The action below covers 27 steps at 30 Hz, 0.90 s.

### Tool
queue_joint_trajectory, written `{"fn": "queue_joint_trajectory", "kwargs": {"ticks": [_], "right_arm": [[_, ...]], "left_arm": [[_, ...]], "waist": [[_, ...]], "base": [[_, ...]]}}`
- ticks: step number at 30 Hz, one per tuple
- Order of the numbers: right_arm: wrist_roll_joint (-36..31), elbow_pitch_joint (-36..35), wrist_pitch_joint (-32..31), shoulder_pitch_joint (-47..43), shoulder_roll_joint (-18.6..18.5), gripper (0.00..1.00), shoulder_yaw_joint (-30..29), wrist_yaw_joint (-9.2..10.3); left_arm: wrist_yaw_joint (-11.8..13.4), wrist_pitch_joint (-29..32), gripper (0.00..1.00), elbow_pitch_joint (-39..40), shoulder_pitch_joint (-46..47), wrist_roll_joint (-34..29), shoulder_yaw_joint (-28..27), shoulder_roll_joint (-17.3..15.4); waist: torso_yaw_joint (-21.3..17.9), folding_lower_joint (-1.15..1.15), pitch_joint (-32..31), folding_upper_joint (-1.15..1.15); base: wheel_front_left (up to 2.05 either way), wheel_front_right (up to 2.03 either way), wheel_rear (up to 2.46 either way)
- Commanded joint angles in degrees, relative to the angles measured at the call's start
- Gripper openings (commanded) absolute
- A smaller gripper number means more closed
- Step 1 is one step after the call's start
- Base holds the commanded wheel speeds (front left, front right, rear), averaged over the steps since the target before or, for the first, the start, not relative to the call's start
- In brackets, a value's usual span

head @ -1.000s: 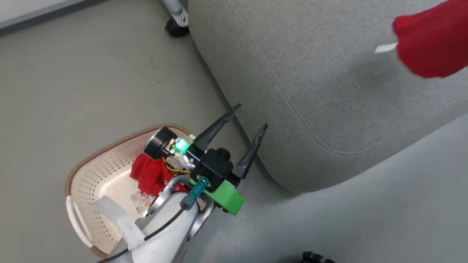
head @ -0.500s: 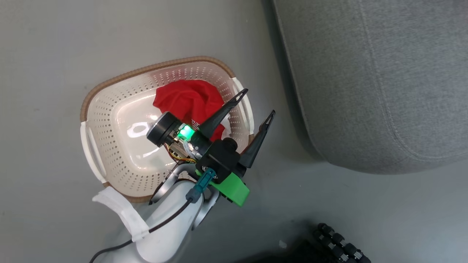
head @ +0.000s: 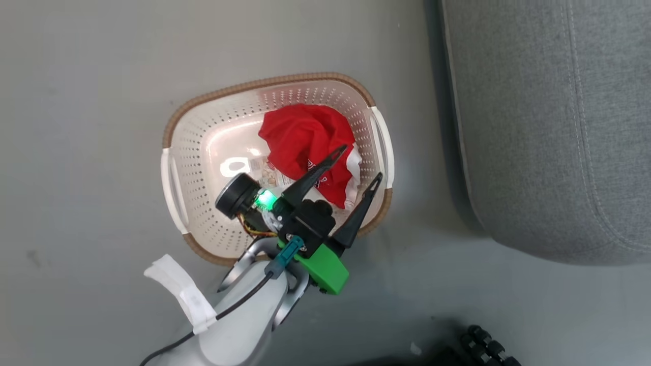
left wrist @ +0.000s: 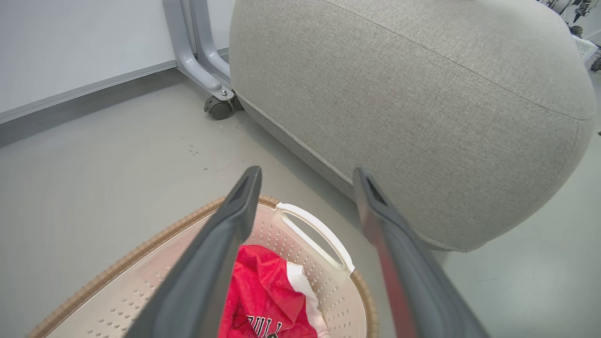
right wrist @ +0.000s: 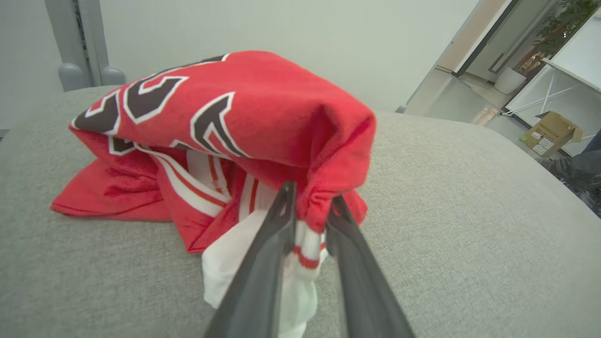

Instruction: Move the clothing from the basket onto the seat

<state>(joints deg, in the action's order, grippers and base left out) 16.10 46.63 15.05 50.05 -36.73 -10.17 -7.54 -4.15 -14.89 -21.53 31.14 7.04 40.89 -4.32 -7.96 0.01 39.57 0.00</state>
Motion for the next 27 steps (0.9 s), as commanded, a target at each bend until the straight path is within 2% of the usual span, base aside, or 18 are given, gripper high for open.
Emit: {"fn": "queue_joint_trajectory", "kwargs": {"ticks": [1, 3, 6, 8, 12, 14, 17, 20, 25, 27], "right_arm": [[-2.2, -1.6, 0.2, -3.4, 0.7, 1.0, -2.5, 0.09], [-5.9, -4.6, 0.2, -8.4, 3.4, 1.0, -5.4, 0.09], [-8.2, -11.8, 0.2, -15.4, 9.0, 1.0, -10.0, 0.09], [-8.9, -16.4, 0.2, -21.6, 13.9, 1.0, -10.8, 0.09], [-6.1, -23.0, 0.2, -31.9, 22.9, 1.0, -7.5, 0.08], [-4.3, -24.0, 0.2, -35.8, 25.1, 1.0, -3.9, 0.09], [-2.9, -25.2, 0.2, -40.2, 27.9, 1.0, 1.4, 0.08], [-3.2, -26.6, 0.2, -43.9, 28.8, 1.0, 7.7, 0.09], [-2.0, -29.8, 0.2, -47.9, 30.1, 1.0, 12.0, 0.08], [-1.7, -31.2, 0.2, -49.3, 30.3, 1.0, 12.7, 0.09]], "left_arm": [[-0.3, -0.3, 1.0, -1.0, -1.2, 0.8, 0.1, 0.2], [-0.4, -0.3, 1.0, -1.5, -2.0, 1.8, -0.1, 0.6], [0.8, -0.4, 1.0, -1.6, -4.7, 2.5, -1.1, 0.7], [1.6, -0.4, 1.0, -1.5, -6.9, 3.7, -2.2, 0.8], [2.5, -0.3, 1.0, 0.0, -11.5, 4.9, -5.2, 1.1], [3.2, -0.3, 1.0, 0.7, -14.2, 5.5, -7.2, 1.1], [4.2, -0.3, 1.0, 2.0, -17.6, 5.8, -10.8, 1.2], [5.3, -0.3, 1.0, 3.5, -21.8, 7.1, -15.0, 1.3], [7.0, -0.3, 1.0, 6.8, -27.4, 9.0, -21.1, 1.4], [6.8, -0.3, 1.0, 8.4, -29.4, 8.1, -22.5, 1.4]], "waist": [[0.6, -0.01, -4.8, 0.0], [0.9, -0.01, -7.6, 0.0], [1.0, -0.01, -12.3, 0.0], [1.1, -0.01, -15.7, 0.0], [1.8, -0.01, -22.8, 0.0], [2.1, -0.01, -25.8, 0.0], [3.1, -0.01, -30.6, 0.0], [4.4, -0.01, -35.6, 0.0], [6.9, -0.01, -41.2, 0.0], [7.9, -0.01, -43.0, 0.0]], "base": [[0.0, 0.0, 0.0], [0.0, 0.0, 0.0], [0.0, 0.0, 0.0], [0.0, 0.0, 0.0], [0.0, 0.0, 0.0], [0.0, 0.0, 0.0], [0.0, 0.0, 0.0], [0.0, 0.0, 0.0], [0.0, 0.0, 0.0], [0.0, 0.0, 0.0]]}}
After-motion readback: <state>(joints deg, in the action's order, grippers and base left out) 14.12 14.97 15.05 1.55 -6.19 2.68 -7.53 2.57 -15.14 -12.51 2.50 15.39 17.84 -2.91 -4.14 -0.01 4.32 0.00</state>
